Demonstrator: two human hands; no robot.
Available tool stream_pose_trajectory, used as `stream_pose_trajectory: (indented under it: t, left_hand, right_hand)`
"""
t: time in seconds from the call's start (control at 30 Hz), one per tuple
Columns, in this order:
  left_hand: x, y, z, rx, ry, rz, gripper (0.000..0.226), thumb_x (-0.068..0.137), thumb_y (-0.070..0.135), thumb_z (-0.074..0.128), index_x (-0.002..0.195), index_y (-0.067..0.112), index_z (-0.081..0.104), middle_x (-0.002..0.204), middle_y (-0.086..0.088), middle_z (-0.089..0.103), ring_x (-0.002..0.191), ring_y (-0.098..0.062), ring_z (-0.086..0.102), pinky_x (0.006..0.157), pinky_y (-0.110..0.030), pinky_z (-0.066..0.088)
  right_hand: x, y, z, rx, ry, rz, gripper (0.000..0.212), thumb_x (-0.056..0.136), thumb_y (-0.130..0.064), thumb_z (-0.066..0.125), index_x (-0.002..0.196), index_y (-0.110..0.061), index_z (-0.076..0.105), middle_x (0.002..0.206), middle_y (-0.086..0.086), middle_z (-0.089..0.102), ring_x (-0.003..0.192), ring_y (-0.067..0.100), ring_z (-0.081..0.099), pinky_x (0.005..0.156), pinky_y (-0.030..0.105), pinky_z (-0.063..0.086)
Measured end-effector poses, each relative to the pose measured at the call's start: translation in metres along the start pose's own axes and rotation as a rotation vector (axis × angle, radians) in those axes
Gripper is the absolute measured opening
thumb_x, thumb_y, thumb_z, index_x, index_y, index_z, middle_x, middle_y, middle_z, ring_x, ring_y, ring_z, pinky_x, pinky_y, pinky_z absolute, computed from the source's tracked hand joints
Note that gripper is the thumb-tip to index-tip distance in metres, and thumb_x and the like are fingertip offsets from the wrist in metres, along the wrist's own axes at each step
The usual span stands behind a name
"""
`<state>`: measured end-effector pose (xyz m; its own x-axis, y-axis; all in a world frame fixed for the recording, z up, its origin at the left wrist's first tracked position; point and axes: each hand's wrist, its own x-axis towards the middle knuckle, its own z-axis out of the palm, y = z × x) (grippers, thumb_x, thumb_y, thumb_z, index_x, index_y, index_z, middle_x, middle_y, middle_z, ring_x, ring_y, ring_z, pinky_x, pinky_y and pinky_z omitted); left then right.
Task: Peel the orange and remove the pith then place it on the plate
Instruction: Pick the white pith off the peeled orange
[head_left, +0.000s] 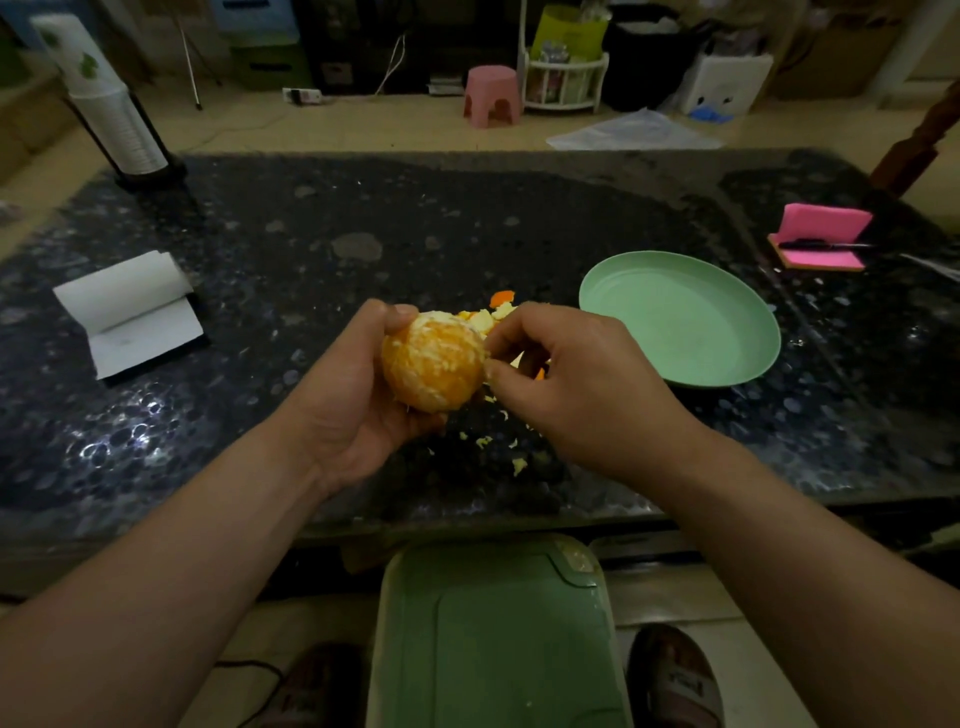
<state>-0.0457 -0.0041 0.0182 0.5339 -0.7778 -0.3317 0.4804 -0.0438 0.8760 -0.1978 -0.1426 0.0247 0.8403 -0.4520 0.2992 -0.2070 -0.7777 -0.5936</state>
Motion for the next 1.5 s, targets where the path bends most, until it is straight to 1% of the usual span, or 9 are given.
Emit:
stream_pose_trajectory:
  t: [0.23,0.57,0.7,0.83,0.97,1.07,1.23,1.37,1.5]
  left_hand:
    - [0.000,-0.002,0.002,0.052,0.011,0.013,0.026,0.103,0.038,0.049,0.117,0.021,0.063,0.102,-0.006,0.077,0.077,-0.019,0.073,0.056,-0.030,0.056]
    - [-0.001,-0.004,0.003,0.052,-0.004,-0.003,0.026,0.103,0.038,0.049,0.091,0.027,0.069,0.099,-0.006,0.075,0.079,-0.020,0.069,0.057,-0.031,0.053]
    - [0.000,-0.003,-0.002,0.026,-0.026,-0.051,0.032,0.100,0.041,0.050,0.113,0.018,0.068,0.110,-0.012,0.074,0.085,-0.026,0.071,0.059,-0.032,0.054]
    - [-0.002,-0.001,-0.005,-0.017,-0.057,-0.102,0.062,0.096,0.044,0.052,0.143,0.004,0.058,0.121,-0.021,0.072,0.092,-0.035,0.073,0.059,-0.033,0.055]
    - [-0.004,0.002,-0.003,-0.056,-0.088,-0.111,0.055,0.098,0.044,0.047,0.136,0.006,0.063,0.116,-0.020,0.074,0.088,-0.035,0.074,0.059,-0.031,0.052]
    - [-0.005,0.003,-0.003,-0.061,-0.093,-0.112,0.052,0.099,0.044,0.046,0.130,0.007,0.066,0.115,-0.020,0.075,0.090,-0.036,0.073,0.058,-0.031,0.050]
    - [0.000,0.002,-0.007,-0.054,-0.053,-0.072,0.070,0.095,0.045,0.054,0.153,0.005,0.050,0.137,-0.025,0.067,0.097,-0.034,0.071,0.062,-0.034,0.055]
    - [0.001,-0.001,-0.004,-0.061,-0.049,-0.042,0.067,0.096,0.041,0.054,0.152,0.004,0.050,0.126,-0.022,0.070,0.090,-0.030,0.071,0.062,-0.035,0.056]
    - [0.000,0.000,-0.004,-0.088,-0.055,-0.059,0.066,0.097,0.044,0.051,0.150,0.004,0.053,0.143,-0.027,0.063,0.108,-0.039,0.063,0.065,-0.035,0.052]
  right_hand:
    - [-0.001,-0.002,0.003,-0.144,0.030,-0.079,0.005,0.097,-0.029,0.070,0.095,-0.024,0.071,0.085,-0.013,0.065,0.073,0.007,0.056,0.064,0.030,0.045]
    - [0.000,-0.002,0.004,-0.117,0.098,-0.087,0.006,0.091,-0.022,0.070,0.087,-0.023,0.066,0.079,-0.010,0.062,0.070,0.011,0.054,0.061,0.032,0.044]
    - [0.001,0.001,0.003,-0.010,0.088,-0.074,0.007,0.092,-0.024,0.071,0.088,-0.026,0.066,0.079,-0.011,0.063,0.072,0.011,0.058,0.065,0.040,0.053]
    - [0.001,0.003,0.004,0.023,0.081,-0.064,0.008,0.093,-0.027,0.072,0.088,-0.028,0.066,0.080,-0.010,0.064,0.073,0.011,0.061,0.066,0.043,0.054]
    - [0.001,0.003,0.002,0.110,0.064,-0.026,0.004,0.095,-0.026,0.071,0.091,-0.027,0.069,0.082,-0.010,0.067,0.074,0.011,0.064,0.068,0.043,0.056]
    - [-0.001,0.002,-0.002,0.147,0.045,0.001,0.008,0.097,-0.021,0.068,0.098,-0.026,0.074,0.077,-0.011,0.067,0.066,0.008,0.061,0.060,0.031,0.050]
    - [-0.004,0.001,-0.001,0.143,0.024,0.043,0.006,0.100,-0.027,0.068,0.100,-0.028,0.073,0.078,-0.016,0.067,0.070,0.007,0.063,0.060,0.025,0.048]
    - [-0.002,0.001,0.000,0.114,0.026,0.068,0.004,0.099,-0.027,0.069,0.098,-0.028,0.073,0.076,-0.016,0.066,0.067,0.005,0.062,0.061,0.023,0.044]
    - [-0.001,0.005,0.002,0.101,0.003,0.097,0.019,0.100,-0.014,0.060,0.099,-0.025,0.076,0.063,-0.011,0.060,0.053,0.008,0.053,0.050,0.026,0.040]
